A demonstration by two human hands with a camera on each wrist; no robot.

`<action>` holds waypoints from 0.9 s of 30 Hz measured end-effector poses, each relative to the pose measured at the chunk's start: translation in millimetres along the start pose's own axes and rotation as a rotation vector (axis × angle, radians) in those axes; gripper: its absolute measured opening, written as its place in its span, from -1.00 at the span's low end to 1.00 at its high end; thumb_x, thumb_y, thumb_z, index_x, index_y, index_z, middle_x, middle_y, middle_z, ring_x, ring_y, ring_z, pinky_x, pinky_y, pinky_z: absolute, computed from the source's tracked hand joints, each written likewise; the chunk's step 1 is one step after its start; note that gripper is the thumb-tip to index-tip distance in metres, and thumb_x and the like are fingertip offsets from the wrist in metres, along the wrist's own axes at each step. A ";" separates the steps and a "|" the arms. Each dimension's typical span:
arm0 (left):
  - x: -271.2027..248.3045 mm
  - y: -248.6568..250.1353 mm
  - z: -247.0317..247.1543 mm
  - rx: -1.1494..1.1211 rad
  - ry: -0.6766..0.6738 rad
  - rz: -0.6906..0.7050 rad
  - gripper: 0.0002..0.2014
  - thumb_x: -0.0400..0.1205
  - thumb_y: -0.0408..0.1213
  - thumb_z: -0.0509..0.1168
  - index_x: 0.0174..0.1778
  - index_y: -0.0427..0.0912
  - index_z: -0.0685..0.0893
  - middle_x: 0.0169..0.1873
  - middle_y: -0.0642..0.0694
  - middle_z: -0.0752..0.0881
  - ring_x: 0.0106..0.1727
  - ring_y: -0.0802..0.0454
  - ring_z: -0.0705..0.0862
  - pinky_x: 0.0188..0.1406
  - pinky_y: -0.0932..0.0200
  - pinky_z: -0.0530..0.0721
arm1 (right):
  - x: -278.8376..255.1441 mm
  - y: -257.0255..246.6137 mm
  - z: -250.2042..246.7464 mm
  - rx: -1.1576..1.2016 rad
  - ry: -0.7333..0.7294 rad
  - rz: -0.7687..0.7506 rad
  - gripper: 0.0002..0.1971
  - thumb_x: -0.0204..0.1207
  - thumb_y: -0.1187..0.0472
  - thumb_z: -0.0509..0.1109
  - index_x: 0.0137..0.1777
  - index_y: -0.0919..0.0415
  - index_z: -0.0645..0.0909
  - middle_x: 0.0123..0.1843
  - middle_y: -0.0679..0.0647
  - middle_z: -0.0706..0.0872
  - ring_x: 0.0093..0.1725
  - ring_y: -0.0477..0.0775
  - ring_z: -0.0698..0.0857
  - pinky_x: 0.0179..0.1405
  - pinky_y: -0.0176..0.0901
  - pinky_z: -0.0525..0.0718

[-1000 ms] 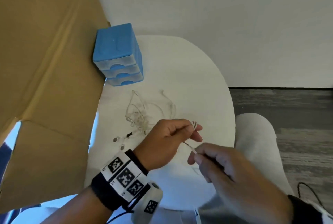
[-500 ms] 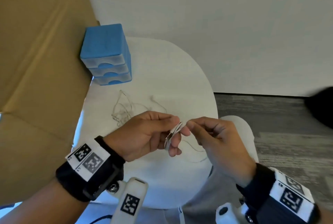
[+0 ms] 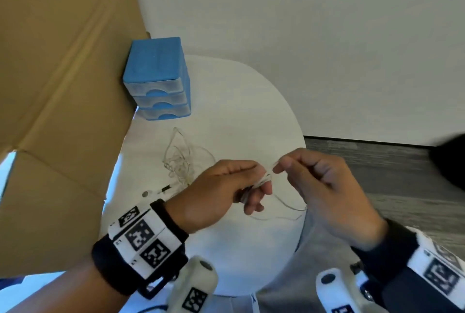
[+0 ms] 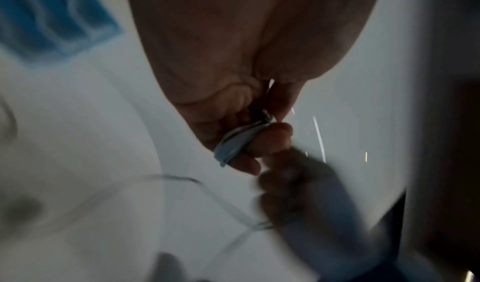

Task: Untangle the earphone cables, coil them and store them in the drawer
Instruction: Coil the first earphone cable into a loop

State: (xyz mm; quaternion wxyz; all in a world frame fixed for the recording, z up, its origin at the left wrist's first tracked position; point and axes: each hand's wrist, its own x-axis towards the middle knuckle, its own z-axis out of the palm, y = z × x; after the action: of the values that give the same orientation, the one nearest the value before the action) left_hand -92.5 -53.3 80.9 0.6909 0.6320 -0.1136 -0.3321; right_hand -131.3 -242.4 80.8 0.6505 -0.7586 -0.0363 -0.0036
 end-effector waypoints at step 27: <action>-2.5 9.9 0.6 -0.460 0.154 0.108 -0.61 0.64 -0.20 0.14 0.02 -0.42 0.76 -0.17 -0.33 0.78 -0.09 -0.21 0.80 0.14 -0.01 0.75 | -17.9 28.7 22.1 -0.129 -0.314 0.206 -0.76 0.70 0.07 0.30 -0.13 -0.05 0.76 -0.46 -0.03 0.52 -0.39 0.03 0.45 -0.32 -0.05 0.43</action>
State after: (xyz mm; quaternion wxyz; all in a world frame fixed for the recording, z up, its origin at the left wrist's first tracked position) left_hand -91.6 -52.4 91.1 0.8400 0.4745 -0.0156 -0.2628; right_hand -148.4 -225.8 48.1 0.5837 -0.7897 -0.0596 0.1791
